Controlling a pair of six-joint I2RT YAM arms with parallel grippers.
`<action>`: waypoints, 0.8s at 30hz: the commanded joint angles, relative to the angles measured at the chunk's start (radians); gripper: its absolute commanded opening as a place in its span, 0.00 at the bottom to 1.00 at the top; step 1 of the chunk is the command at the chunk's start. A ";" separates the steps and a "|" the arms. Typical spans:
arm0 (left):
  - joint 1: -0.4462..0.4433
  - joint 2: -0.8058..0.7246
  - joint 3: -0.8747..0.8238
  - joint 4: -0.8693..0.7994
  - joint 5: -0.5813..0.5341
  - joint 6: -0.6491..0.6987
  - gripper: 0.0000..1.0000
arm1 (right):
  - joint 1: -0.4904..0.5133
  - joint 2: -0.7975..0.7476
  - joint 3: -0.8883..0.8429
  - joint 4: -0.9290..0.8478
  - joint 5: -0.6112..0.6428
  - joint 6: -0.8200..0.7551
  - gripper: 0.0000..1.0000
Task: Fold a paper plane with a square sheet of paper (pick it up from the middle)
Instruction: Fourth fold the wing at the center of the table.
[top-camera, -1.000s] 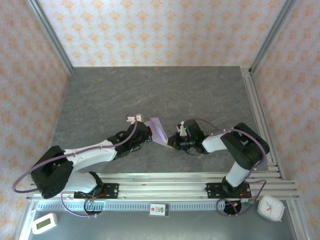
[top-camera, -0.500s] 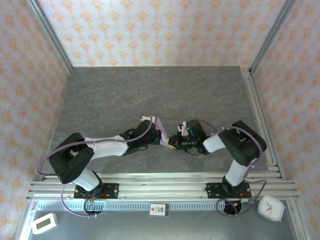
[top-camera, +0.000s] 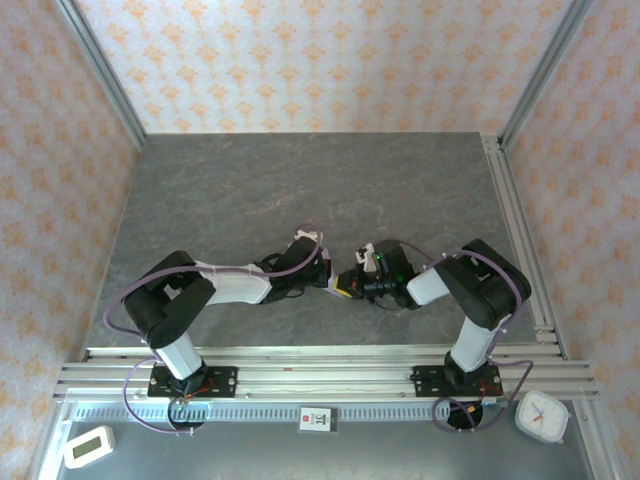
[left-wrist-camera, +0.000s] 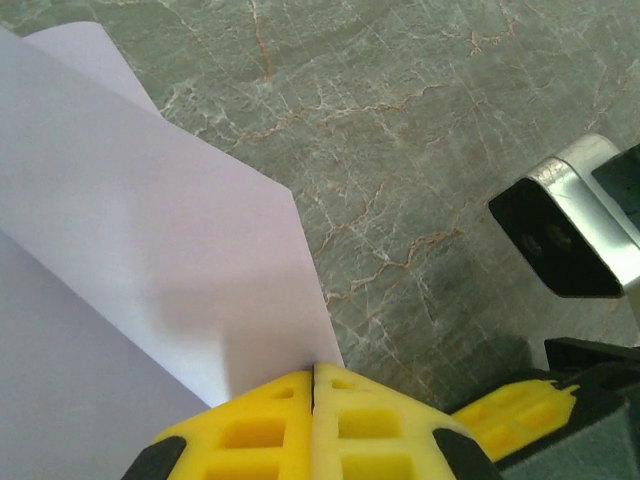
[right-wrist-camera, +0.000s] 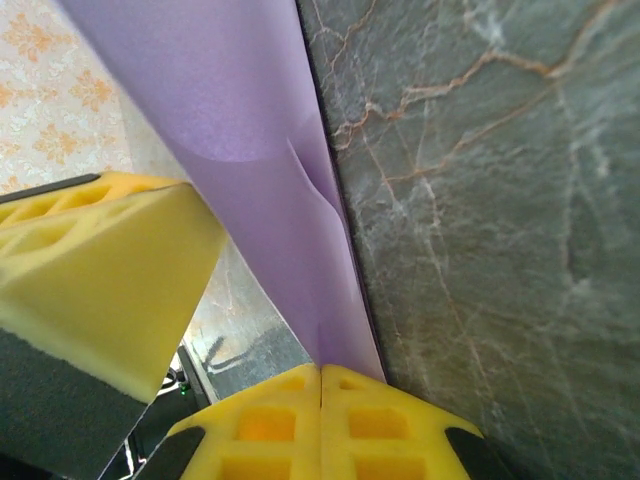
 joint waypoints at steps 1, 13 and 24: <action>0.020 0.020 0.035 0.037 -0.007 0.041 0.00 | 0.019 0.082 -0.014 -0.083 0.086 -0.003 0.00; 0.088 0.073 0.057 0.066 0.014 0.061 0.00 | 0.019 0.098 -0.018 -0.076 0.088 0.000 0.00; 0.077 -0.003 0.001 0.154 0.122 -0.027 0.00 | 0.019 0.097 -0.021 -0.068 0.092 0.009 0.00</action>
